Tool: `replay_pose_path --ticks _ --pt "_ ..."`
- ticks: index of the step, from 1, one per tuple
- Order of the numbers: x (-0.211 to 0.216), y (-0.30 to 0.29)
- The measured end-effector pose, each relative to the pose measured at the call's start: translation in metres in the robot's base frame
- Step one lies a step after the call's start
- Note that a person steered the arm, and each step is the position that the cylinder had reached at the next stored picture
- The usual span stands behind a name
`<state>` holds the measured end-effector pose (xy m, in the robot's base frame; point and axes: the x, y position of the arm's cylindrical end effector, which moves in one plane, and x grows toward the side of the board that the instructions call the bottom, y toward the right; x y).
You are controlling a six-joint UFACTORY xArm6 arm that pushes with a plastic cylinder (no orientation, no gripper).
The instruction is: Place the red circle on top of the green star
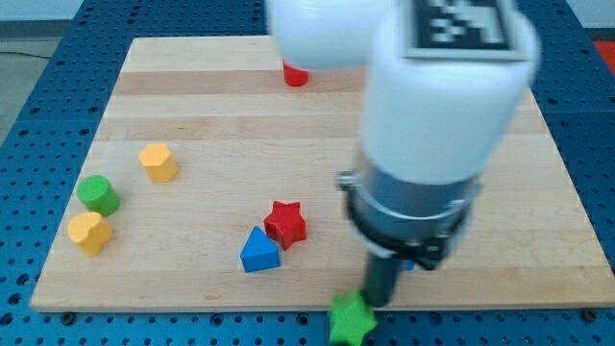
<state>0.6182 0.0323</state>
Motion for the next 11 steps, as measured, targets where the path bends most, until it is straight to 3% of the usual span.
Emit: replay_pose_path --ticks 1,3,4,6,7,8,9,10,11 --pt "-0.014 -0.034" --pt "-0.069 0.040" --pt "-0.136 0.034" --pt "-0.361 0.014" --pt "-0.424 -0.019" --pt "-0.405 -0.088" --pt "-0.358 -0.046" --pt "-0.302 -0.041" --pt "-0.325 -0.057"
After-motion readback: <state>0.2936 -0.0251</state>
